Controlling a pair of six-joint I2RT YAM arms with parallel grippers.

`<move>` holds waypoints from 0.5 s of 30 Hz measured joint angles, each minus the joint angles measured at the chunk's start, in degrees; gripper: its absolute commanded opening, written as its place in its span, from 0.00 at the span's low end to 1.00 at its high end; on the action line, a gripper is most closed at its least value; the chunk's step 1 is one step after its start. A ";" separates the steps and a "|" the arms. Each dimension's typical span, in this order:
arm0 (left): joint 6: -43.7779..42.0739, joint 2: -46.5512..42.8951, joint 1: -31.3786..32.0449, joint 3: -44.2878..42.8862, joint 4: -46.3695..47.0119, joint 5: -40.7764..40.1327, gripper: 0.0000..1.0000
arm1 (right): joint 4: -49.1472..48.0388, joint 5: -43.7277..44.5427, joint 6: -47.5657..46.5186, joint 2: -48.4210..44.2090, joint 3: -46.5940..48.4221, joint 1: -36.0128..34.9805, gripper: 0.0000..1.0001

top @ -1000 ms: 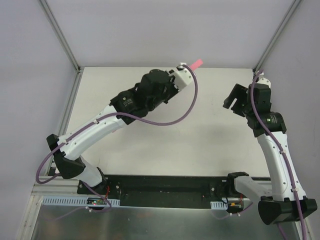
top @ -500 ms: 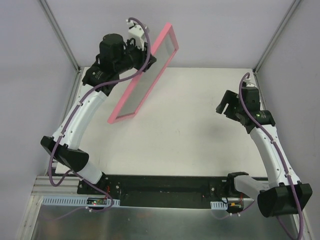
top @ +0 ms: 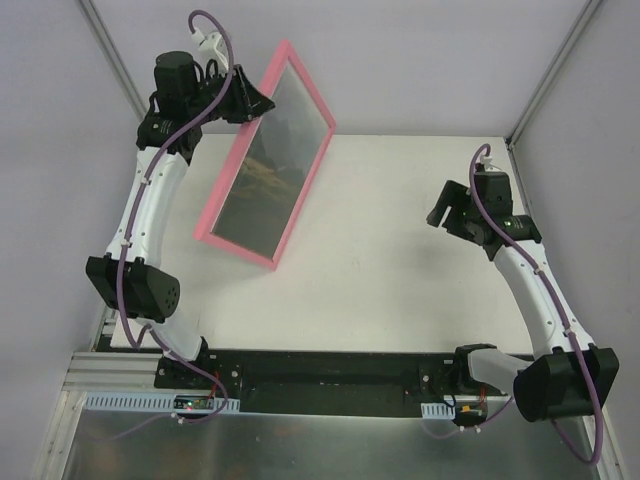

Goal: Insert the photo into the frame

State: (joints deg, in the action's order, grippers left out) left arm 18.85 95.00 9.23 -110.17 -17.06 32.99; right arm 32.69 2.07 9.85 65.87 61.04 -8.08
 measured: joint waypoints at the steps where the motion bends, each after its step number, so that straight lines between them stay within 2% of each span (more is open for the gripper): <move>1: 1.01 0.39 -0.37 0.04 -0.92 0.37 0.00 | -0.04 0.00 0.00 0.13 0.00 0.00 0.77; 8: 7.41 5.05 -1.22 5.84 -9.66 2.67 0.00 | -1.18 -0.55 -0.02 0.48 -0.74 0.00 0.76; 15: 10.16 3.76 -1.99 16.76 -3.15 2.27 0.00 | -2.51 -2.45 0.02 1.29 -3.85 -0.04 0.76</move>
State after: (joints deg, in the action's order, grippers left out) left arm 29.02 98.76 7.25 -93.41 -20.21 35.27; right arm 30.17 -0.38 9.87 67.16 57.19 -8.12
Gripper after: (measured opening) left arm 0.242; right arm 0.760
